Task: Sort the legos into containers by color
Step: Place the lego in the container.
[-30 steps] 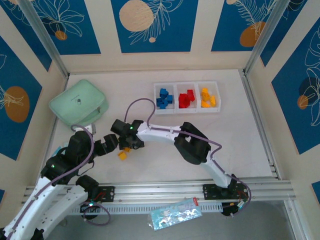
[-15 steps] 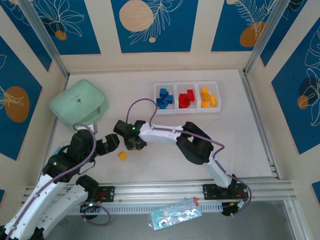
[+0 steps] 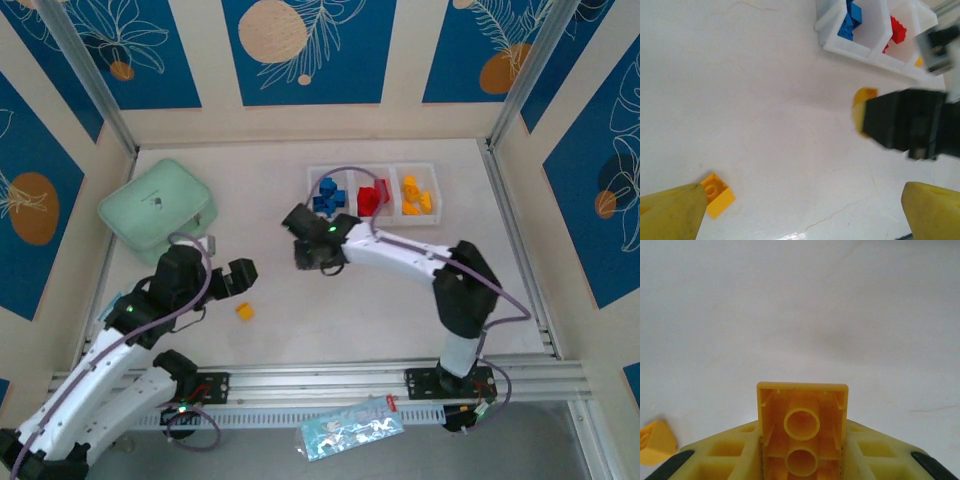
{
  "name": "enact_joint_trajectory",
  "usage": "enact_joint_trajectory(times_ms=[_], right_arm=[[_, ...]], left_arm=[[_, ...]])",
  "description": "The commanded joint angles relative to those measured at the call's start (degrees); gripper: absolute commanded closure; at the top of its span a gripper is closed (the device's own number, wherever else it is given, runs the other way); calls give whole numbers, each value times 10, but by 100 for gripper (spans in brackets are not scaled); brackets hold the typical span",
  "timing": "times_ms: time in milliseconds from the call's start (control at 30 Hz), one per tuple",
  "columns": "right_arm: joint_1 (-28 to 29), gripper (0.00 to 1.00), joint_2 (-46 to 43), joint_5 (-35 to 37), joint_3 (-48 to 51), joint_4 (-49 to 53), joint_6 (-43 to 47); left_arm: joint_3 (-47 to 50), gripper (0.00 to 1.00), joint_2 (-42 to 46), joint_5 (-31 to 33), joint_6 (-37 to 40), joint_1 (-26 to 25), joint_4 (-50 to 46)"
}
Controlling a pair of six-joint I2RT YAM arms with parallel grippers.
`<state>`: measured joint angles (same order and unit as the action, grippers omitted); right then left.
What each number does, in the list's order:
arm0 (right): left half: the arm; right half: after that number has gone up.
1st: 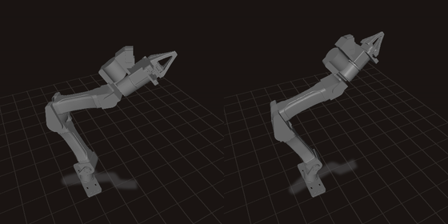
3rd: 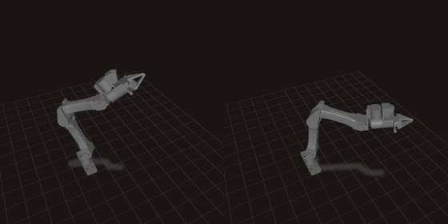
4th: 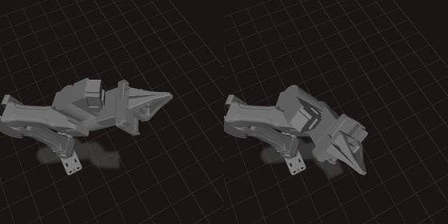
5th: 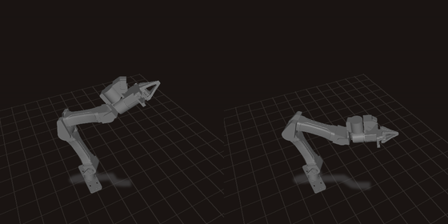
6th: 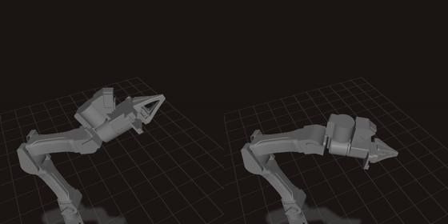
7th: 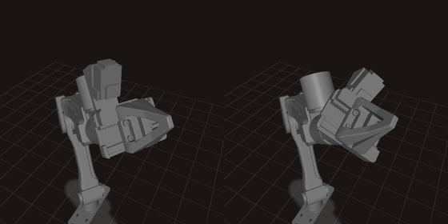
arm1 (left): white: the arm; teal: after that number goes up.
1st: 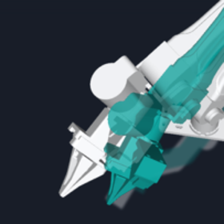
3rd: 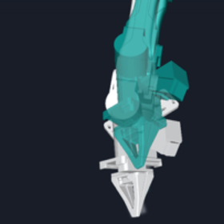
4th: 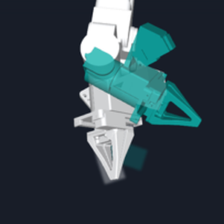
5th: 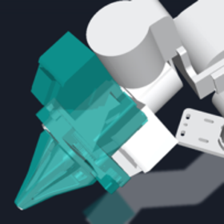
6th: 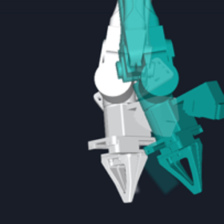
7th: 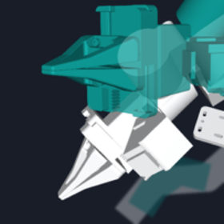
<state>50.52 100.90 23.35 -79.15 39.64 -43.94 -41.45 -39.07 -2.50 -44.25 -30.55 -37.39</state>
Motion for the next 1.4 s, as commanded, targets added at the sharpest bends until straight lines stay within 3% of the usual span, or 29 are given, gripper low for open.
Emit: enact_joint_trajectory(times_ms=[0,233,567,800,933,1033,1367], right_arm=[[-57,66,-42,13,40,1,32],[-239,65,-87,-72,68,-17,92],[-412,65,14,-96,-20,-41,142],[-451,65,138,-64,-140,-23,171],[-465,56,169,-69,-183,-9,172],[-462,47,152,-65,-187,-8,178],[-391,38,25,-54,-95,-14,164]], left_arm=[[13,1,-27,-47,16,-3,75],[17,1,-104,-43,-1,-47,194],[-32,1,-221,-17,4,-114,269],[-50,1,-245,1,12,-118,271],[-53,1,-241,15,17,-118,264],[-56,1,-239,23,23,-118,253],[-52,1,-198,58,32,-116,210]])
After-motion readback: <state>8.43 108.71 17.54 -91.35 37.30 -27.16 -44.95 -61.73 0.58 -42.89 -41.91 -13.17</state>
